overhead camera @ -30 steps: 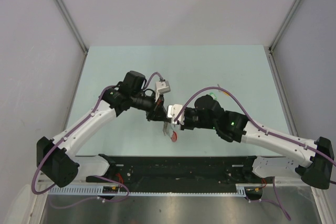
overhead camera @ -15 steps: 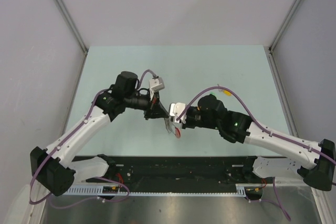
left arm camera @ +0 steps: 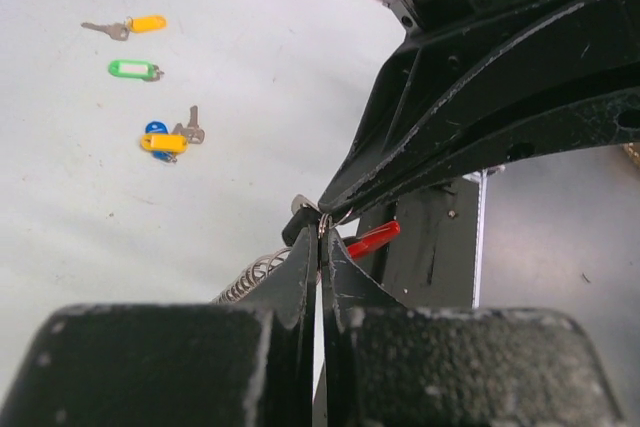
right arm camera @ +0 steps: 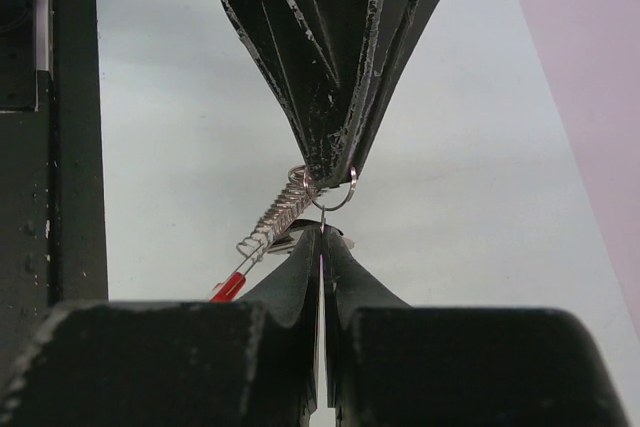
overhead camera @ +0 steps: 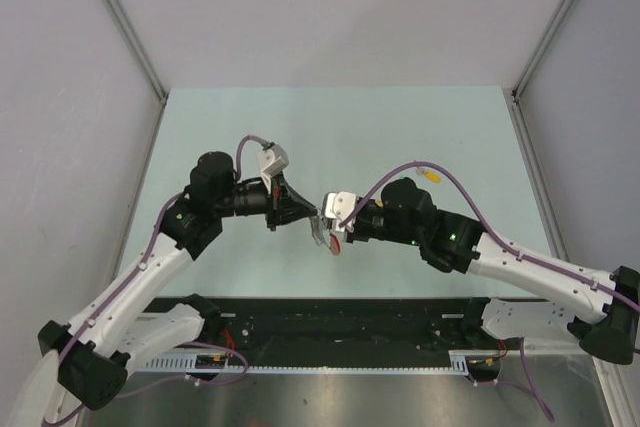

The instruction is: Put the keys on the keyring

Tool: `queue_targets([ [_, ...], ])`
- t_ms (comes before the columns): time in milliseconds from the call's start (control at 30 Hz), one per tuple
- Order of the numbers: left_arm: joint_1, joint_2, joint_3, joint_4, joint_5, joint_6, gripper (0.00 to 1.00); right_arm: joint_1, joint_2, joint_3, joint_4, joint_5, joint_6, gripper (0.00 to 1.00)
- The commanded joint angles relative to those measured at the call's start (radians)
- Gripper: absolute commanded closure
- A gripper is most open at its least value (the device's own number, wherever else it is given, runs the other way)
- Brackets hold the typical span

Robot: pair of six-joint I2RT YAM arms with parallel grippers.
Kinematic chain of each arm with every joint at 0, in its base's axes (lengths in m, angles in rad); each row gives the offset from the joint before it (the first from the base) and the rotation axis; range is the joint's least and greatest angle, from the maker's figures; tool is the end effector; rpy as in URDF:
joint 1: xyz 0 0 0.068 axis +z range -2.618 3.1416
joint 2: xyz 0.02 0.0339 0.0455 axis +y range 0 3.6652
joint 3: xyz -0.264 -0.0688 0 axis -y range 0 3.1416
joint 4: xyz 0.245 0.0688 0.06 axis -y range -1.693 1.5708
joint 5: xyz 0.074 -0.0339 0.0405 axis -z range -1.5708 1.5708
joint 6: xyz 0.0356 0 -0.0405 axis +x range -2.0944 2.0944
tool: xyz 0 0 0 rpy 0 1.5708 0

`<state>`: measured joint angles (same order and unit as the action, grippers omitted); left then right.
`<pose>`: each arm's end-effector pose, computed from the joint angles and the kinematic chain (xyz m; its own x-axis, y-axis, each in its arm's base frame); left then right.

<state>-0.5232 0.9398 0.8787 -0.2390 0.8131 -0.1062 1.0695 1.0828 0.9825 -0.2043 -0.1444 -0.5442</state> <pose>0.1660 -0.1256 0.3425 -0.3547 0.1205 -0.9272 0.9120 0.2628 -0.3148 0.1157 0.2219 0.3491 0.3602 -0.4089 -0.8385 -0.8735 0.1677 -0.4570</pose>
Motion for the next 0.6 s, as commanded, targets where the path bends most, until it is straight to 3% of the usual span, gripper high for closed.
queue_targets([
  [0,0.025,-0.041,-0.036,0.158,-0.080,-0.061,1.00,0.015,0.009,0.027,-0.012,-0.026,0.023,1.00],
  [567,0.025,-0.042,-0.129,0.213,-0.115,0.017,1.00,-0.002,0.085,0.025,0.057,0.029,0.090,1.00],
])
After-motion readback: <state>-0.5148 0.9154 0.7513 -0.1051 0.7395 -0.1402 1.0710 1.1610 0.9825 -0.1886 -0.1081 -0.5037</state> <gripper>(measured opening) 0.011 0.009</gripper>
